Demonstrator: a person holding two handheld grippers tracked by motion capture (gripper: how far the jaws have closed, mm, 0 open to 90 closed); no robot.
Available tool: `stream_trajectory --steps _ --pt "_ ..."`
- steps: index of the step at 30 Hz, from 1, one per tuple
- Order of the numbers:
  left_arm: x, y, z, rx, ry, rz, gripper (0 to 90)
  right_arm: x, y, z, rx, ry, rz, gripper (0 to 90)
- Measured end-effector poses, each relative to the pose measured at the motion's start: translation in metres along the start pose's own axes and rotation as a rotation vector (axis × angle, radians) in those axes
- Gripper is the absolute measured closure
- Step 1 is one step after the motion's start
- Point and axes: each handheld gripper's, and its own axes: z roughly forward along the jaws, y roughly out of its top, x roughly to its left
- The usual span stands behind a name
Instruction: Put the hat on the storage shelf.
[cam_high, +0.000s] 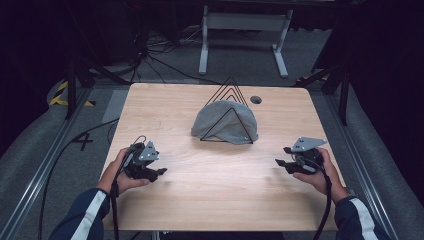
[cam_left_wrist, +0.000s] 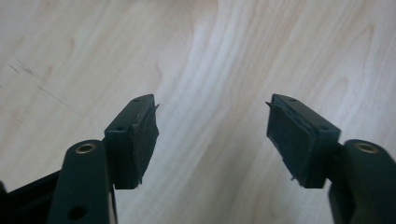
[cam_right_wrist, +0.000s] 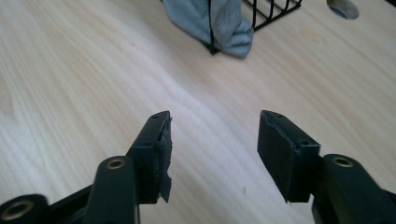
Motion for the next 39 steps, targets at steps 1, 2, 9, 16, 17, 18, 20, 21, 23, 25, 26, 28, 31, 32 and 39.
stream_trajectory --steps 1,2,9,16,17,18,20,21,23,25,26,28,31,32,39 --pt "-0.004 -0.005 0.002 -0.002 -0.004 -0.005 30.4 0.002 -0.014 -0.001 -0.003 0.006 0.021 41.5" --pt "-0.009 -0.011 0.003 0.003 -0.012 -0.007 30.4 0.002 -0.014 -0.001 -0.003 0.006 0.021 41.5" --pt "-0.022 -0.049 0.005 -0.074 -0.055 -0.113 26.1 0.006 -0.07 0.005 -0.023 0.046 0.143 32.4" --pt "-0.023 -0.061 0.007 -0.132 -0.058 -0.198 20.4 0.008 -0.082 0.002 -0.064 0.031 0.193 25.0" --pt "-0.022 -0.061 0.007 -0.132 -0.056 -0.199 20.3 0.008 -0.082 0.002 -0.064 0.029 0.193 24.6" --pt "-0.022 -0.061 0.007 -0.13 -0.055 -0.199 19.3 0.008 -0.082 0.002 -0.062 0.027 0.195 23.8" --pt "-0.022 -0.061 0.007 -0.129 -0.056 -0.2 19.0 0.007 -0.082 0.002 -0.06 0.022 0.198 23.5" --pt "-0.021 -0.061 0.007 -0.127 -0.057 -0.194 18.7 0.007 -0.082 0.002 -0.06 0.022 0.203 23.1" --pt "-0.021 -0.061 0.007 -0.126 -0.057 -0.197 18.6 0.007 -0.082 0.002 -0.058 0.018 0.204 22.8" --pt "-0.021 -0.061 0.007 -0.126 -0.058 -0.195 18.4 0.007 -0.082 0.002 -0.058 0.017 0.203 22.7" --pt "-0.021 -0.061 0.008 -0.127 -0.056 -0.195 18.3 0.007 -0.082 0.002 -0.058 0.017 0.203 22.7" --pt "-0.021 -0.061 0.008 -0.128 -0.058 -0.197 17.8 0.007 -0.082 0.002 -0.058 0.017 0.203 22.7" --pt "-0.021 -0.06 0.008 -0.129 -0.057 -0.199 17.3 0.007 -0.082 0.002 -0.058 0.017 0.203 22.0" --pt "-0.021 -0.06 0.008 -0.13 -0.056 -0.198 17.3 0.008 -0.082 0.003 -0.057 0.021 0.205 19.1" --pt "-0.02 -0.06 0.008 -0.121 -0.057 -0.2 16.5 0.008 -0.082 0.003 -0.052 0.022 0.201 18.3"
